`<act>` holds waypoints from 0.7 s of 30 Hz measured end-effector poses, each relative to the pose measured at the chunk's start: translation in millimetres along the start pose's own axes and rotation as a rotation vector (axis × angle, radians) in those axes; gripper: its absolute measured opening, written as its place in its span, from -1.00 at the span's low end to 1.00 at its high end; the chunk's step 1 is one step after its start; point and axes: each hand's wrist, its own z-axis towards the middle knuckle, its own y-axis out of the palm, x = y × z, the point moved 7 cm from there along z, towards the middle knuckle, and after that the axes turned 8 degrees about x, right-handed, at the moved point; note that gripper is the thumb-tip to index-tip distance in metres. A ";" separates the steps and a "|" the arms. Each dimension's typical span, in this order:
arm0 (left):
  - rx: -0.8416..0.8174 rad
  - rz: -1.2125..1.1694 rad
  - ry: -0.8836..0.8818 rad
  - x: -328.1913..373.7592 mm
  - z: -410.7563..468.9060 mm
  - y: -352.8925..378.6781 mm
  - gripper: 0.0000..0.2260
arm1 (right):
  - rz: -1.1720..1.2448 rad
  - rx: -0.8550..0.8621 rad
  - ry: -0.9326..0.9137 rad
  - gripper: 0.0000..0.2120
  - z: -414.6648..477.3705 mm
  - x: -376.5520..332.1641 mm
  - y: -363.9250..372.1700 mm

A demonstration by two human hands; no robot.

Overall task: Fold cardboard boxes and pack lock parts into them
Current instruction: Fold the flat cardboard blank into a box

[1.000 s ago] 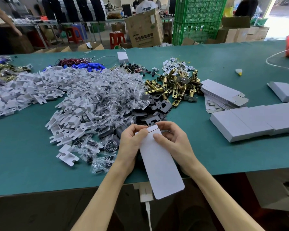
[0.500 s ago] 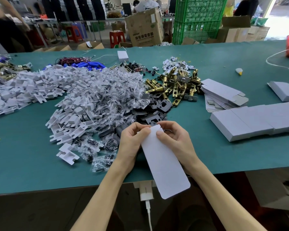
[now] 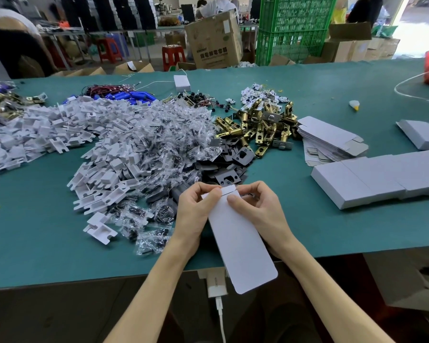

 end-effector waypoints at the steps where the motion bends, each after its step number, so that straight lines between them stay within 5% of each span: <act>1: -0.005 -0.003 -0.001 -0.1 0.0 0.0 -0.84 | -0.001 0.006 -0.004 -0.71 0.0 -0.7 -0.4; 15: -0.015 -0.080 -0.101 -3.5 0.2 0.4 -0.75 | -0.014 0.030 -0.038 -0.81 1.2 -4.5 -2.7; 21: -0.051 -0.091 -0.096 -3.8 2.6 0.7 -0.92 | 0.006 0.043 -0.033 -0.75 2.2 -5.4 -3.6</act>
